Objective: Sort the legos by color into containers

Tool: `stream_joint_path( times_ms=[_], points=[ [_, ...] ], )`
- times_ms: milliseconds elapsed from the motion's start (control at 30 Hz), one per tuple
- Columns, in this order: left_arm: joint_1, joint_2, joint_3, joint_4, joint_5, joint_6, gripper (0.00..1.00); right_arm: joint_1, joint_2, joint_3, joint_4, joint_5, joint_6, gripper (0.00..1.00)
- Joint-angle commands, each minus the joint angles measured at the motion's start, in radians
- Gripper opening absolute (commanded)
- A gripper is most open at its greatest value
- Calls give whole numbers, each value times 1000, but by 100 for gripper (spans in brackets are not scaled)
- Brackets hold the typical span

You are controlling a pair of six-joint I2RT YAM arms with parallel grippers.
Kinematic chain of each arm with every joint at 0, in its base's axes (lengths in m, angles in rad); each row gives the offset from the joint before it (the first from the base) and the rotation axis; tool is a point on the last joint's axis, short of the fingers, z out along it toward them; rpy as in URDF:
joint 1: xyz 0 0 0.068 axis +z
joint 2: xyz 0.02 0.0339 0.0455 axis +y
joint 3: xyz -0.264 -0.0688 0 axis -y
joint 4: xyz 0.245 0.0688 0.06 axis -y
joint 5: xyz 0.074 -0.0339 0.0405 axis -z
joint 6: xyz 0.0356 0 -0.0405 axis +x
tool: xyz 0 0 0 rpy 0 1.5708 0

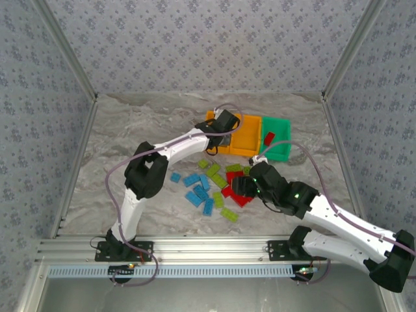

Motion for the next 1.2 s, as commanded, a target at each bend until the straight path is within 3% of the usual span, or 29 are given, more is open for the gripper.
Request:
stream_joint_path(
  times_ms=[0,167,367,533,700,800,933,1167],
  points=[
    [-1,-36,42,28,3,10,50,-5,-19,-7,-29,18,22,71],
    [-7,-180,-54,52,39,9,47,-7,-21,-15,-19,21,29,71],
    [-79,-602,-401,118,89,67,46,-8,85,26,-3,6,-45,70],
    [-147,-972,-634,-44,148,267,45,-5,282,91,51,-65,-248,68],
    [-150,-1239,-776,-261,244,411,54,-6,536,210,68,-100,-391,65],
    [-208,-1335,-862,-291,171,455,57,-7,676,292,62,-76,-432,65],
    [-220,-1390,-903,-329,319,503,69,-19,809,352,68,-13,-460,60],
    [-216,-1439,-911,-452,351,544,89,-56,915,380,86,-57,-473,56]
  ],
)
